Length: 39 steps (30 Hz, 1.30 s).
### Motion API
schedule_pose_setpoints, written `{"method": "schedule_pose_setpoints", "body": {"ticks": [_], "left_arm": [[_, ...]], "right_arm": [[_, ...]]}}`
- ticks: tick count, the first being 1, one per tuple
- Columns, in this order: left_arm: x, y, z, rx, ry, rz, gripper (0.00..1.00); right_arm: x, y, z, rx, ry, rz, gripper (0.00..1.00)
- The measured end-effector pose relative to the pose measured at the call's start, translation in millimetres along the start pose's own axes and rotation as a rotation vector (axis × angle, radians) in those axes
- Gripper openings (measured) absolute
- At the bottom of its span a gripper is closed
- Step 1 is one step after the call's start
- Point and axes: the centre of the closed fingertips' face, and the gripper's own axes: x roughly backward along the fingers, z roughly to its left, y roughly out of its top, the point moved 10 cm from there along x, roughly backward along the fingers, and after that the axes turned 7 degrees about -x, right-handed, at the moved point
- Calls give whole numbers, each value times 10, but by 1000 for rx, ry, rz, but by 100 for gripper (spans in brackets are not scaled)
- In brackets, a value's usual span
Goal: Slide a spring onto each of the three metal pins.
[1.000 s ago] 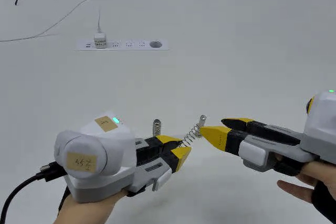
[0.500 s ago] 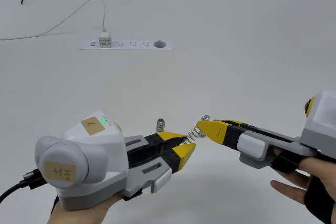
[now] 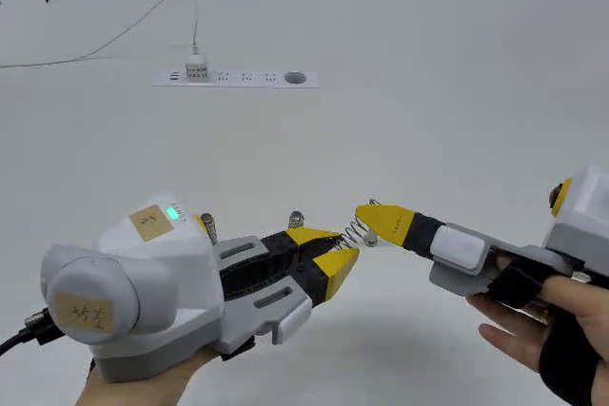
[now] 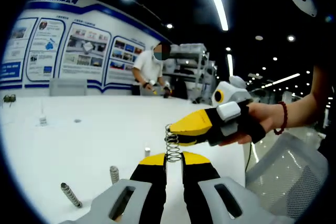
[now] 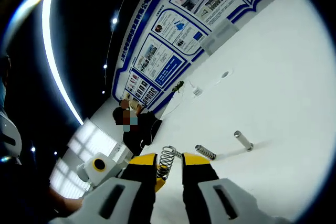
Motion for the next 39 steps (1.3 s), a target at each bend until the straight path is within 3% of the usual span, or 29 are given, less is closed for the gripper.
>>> {"method": "schedule_pose_setpoints", "body": {"ticks": [7,14,23,31,39], "left_arm": [[13,23,-11,1,-3,-11,10],[23,51,-4,0,-1,0,10],[1,48,-4,-34,8,56,11],[53,15,28,-42,35,96,16],[145,-33,72,-89,82,169,22]], "right_arm": [[-12,-2,29,-65,38,-13,12],[-14,-3,43,-68,61,-13,11],[-32,-4,68,28,47,-5,11],[-26,45,47,79,25,-34,11],[-26,147,44,248,-41,-37,11]]}}
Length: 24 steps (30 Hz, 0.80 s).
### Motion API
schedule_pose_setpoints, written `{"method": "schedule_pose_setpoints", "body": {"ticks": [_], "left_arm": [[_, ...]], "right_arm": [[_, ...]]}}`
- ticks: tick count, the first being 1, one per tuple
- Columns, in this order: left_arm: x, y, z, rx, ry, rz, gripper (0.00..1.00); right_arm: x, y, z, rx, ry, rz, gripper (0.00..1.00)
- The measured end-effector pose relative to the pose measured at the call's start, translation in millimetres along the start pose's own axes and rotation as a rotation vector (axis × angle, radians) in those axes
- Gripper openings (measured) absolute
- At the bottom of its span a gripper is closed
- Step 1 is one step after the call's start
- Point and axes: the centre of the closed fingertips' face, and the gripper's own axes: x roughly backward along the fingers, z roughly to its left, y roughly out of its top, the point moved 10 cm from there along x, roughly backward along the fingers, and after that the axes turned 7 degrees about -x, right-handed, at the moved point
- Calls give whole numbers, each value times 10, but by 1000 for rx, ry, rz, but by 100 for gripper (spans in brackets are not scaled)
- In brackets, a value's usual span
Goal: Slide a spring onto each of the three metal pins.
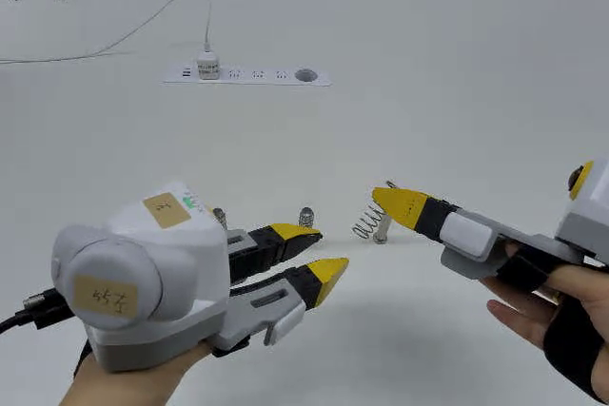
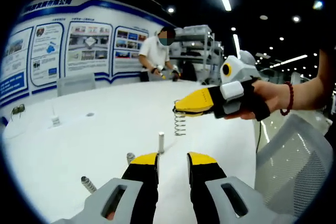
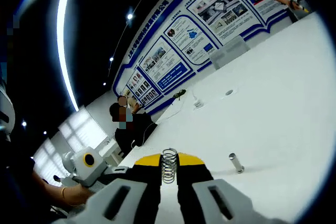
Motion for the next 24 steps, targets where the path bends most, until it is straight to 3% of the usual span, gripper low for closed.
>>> {"method": "schedule_pose_setpoints", "body": {"ticks": [4,13,24], "left_arm": [[66,-35,29,-14,23,28,25],[203,-97,99,-3,70,48,32],[336,-169,165,34,138,80,39]], "right_arm": [[-12,50,-9,120,-40,14,11],[-64,128,-66,180,-62,12,11],[-132,259,-204,266,-125,-8,11]]}}
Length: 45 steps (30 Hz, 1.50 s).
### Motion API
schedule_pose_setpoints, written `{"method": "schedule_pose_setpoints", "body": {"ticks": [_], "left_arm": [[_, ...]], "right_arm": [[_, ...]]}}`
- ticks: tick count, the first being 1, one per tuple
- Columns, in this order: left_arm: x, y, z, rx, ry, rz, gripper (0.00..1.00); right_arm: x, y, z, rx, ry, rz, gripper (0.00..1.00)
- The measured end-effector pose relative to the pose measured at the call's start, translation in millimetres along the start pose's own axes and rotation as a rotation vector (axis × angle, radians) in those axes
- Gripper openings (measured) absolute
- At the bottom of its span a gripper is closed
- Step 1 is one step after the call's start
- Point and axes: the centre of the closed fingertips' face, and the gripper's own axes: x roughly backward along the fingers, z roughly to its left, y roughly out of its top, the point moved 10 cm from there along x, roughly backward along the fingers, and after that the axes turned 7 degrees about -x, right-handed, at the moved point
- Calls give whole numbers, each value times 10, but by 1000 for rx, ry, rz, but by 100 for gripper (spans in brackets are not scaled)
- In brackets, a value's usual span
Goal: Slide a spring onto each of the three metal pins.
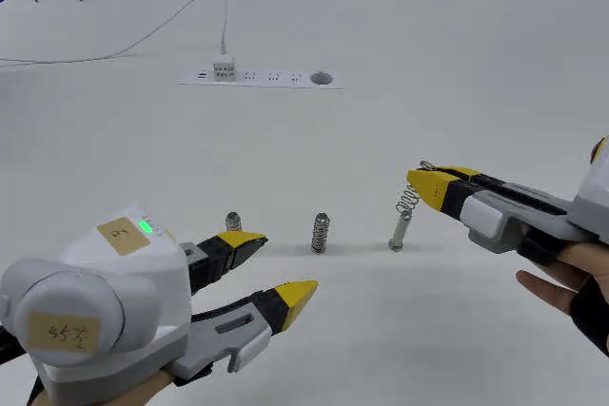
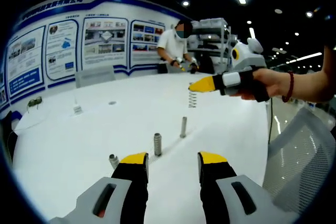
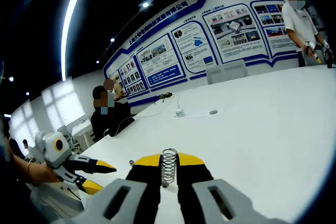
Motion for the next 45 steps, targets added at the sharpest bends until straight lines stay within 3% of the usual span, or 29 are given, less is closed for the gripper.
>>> {"method": "schedule_pose_setpoints", "body": {"ticks": [15,29,37,45], "left_arm": [[77,-73,129,-2,80,40,47],[94,-164,209,22,129,64,58],[94,-204,232,43,152,77,62],[101,-210,248,51,171,81,67]], "right_arm": [[-108,-34,-190,78,-74,31,11],[-201,-120,-317,83,-106,54,11],[-220,-141,-316,101,-108,68,11],[-233,-219,-278,176,-119,104,12]]}}
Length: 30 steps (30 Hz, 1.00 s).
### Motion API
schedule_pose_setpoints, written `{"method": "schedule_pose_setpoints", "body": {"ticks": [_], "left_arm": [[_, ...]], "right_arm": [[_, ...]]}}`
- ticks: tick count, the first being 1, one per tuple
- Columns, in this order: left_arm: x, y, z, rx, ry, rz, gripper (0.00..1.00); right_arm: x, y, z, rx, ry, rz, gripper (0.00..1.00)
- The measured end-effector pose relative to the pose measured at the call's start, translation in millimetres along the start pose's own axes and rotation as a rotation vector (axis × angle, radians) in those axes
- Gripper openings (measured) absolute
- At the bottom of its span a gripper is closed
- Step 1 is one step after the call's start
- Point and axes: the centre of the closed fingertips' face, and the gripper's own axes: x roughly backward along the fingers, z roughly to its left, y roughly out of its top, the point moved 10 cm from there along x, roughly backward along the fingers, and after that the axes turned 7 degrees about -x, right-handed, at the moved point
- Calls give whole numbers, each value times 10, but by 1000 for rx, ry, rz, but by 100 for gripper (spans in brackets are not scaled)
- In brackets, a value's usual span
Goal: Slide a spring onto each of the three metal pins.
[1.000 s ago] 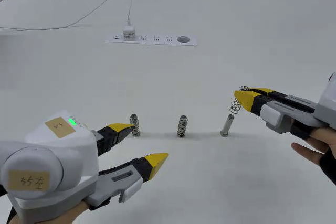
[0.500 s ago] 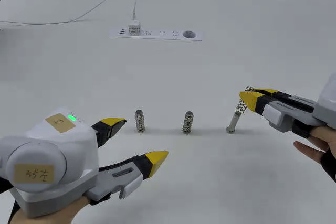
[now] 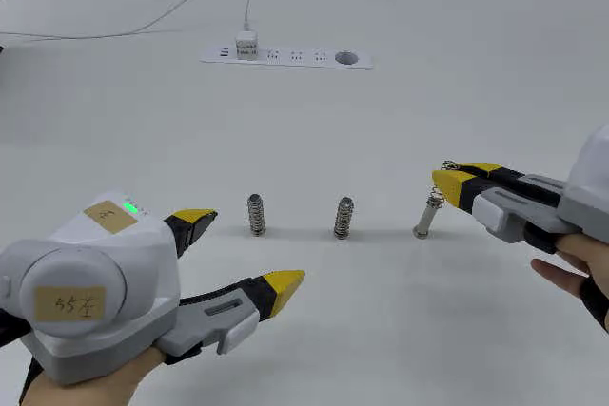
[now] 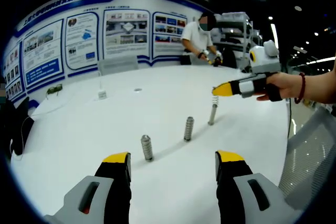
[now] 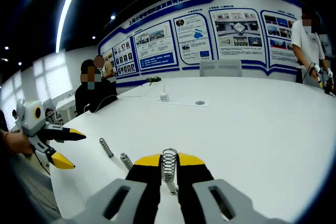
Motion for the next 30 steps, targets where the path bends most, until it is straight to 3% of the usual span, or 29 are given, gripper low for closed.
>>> {"method": "schedule_pose_setpoints", "body": {"ticks": [12,30], "left_arm": [[-4,-15,14,6,13,17,71],[-9,-8,9,16,16,10,71]], "right_arm": [[-28,-40,23,95,-9,17,12],[-24,-158,27,88,-47,33,12]]}}
